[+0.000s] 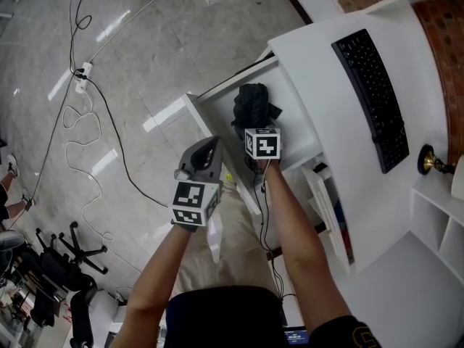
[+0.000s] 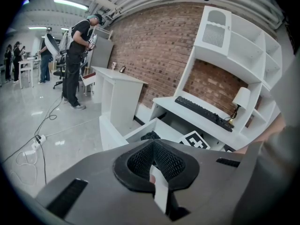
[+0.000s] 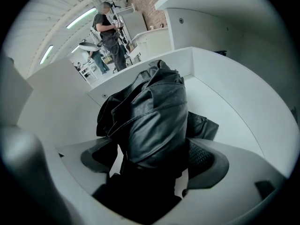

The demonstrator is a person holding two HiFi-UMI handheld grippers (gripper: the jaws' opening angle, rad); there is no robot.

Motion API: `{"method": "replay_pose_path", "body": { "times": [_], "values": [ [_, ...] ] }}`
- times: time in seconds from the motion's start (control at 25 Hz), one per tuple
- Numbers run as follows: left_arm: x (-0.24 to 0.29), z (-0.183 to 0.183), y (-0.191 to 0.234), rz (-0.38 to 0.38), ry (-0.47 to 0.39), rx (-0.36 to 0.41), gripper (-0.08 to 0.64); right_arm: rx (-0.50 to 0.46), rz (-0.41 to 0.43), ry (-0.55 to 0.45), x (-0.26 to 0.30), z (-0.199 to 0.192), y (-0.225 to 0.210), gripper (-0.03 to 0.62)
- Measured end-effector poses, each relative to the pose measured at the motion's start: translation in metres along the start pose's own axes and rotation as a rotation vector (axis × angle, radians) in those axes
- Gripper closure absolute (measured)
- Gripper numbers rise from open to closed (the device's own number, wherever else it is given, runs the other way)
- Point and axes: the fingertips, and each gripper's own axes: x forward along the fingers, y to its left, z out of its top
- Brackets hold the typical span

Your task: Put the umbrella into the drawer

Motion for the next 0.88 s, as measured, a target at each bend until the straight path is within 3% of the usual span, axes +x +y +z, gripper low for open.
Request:
{"method": "replay_pose_path", "body": {
  "times": [0.44, 0.68, 0.88],
  "values": [
    [-0.012, 0.016, -0.007, -0.001, -0.026, -0.006, 0.545, 0.125, 0.030, 0.022, -0.025, -0.008, -0.008, 0.199],
    [-0.025, 0.021, -0.009, 0.002, -0.038, 0.011, 0.545, 0.152, 0.024, -0.019, -0.047, -0.001, -0.012, 0.209],
    [-0.033, 0.019, -0.013, -0.003, -0.031, 0.013, 0.545, 0.117, -0.026, -0.047, -0.067, 0.007, -0.015, 0.381]
  ]
}}
